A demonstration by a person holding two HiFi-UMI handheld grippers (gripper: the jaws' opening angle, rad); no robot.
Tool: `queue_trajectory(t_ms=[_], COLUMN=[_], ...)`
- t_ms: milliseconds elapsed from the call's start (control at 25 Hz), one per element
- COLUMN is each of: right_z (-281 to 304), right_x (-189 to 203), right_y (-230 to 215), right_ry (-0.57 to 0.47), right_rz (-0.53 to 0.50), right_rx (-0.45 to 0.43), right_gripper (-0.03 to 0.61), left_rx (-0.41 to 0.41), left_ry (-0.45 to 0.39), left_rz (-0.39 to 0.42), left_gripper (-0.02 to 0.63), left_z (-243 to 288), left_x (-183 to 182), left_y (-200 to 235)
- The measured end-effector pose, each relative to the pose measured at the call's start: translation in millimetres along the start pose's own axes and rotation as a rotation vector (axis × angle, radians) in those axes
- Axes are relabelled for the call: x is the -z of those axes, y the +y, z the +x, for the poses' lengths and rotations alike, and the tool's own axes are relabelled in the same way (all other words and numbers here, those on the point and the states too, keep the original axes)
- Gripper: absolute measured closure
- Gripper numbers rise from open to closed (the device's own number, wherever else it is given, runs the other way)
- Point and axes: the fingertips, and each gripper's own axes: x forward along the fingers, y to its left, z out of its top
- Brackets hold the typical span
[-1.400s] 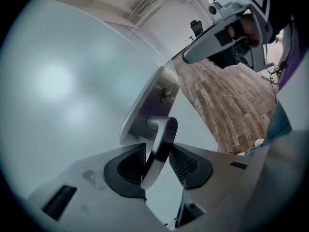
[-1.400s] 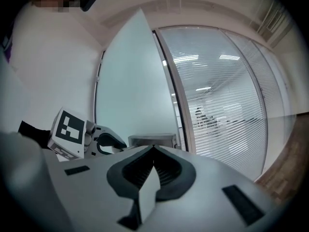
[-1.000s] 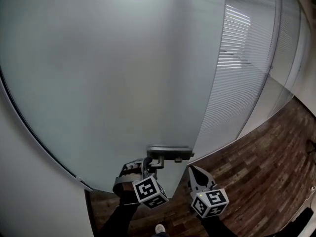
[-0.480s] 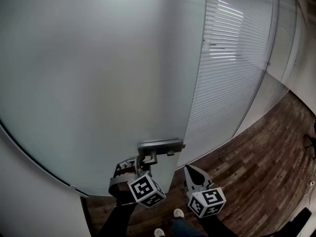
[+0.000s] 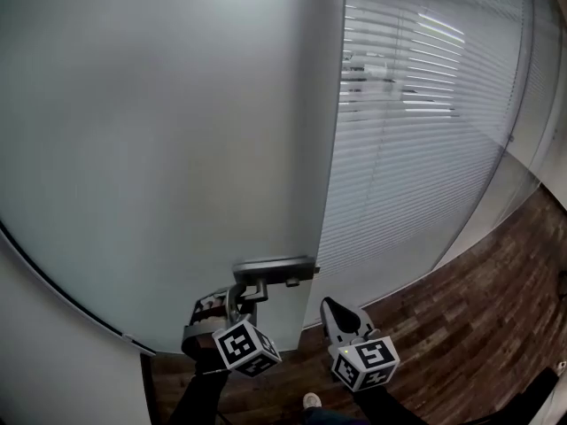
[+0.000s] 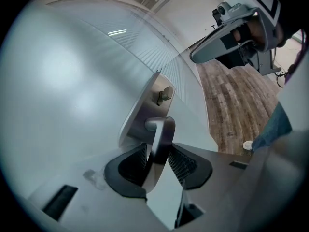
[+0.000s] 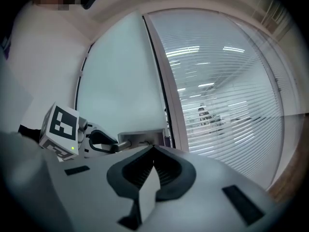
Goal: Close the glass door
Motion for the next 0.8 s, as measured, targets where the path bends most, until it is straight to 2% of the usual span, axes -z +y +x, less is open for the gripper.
queue_trajectory(t_ms=[360,520,800], right_z=[49,61,77], right_x=[-7,-19,-10], right_y=[-21,-30,-37], right_ry=[0.017,0.021,0.018], right_rz=[-0.009,0.006,0.016], right_rx=[-0.107,-0.118,-0.114], right_gripper=[0.588,0.588,0.588], left_rx=[-0.035,-0.027,-0.026], left_ry=[0.070,0.068,0.095], left_rz=[-0.047,-0.053,-0.083], left_gripper=[0.472,0.472,0.474], left_z=[51,63,84], left_x=[-1,-8,-3], left_y=[39,59,61])
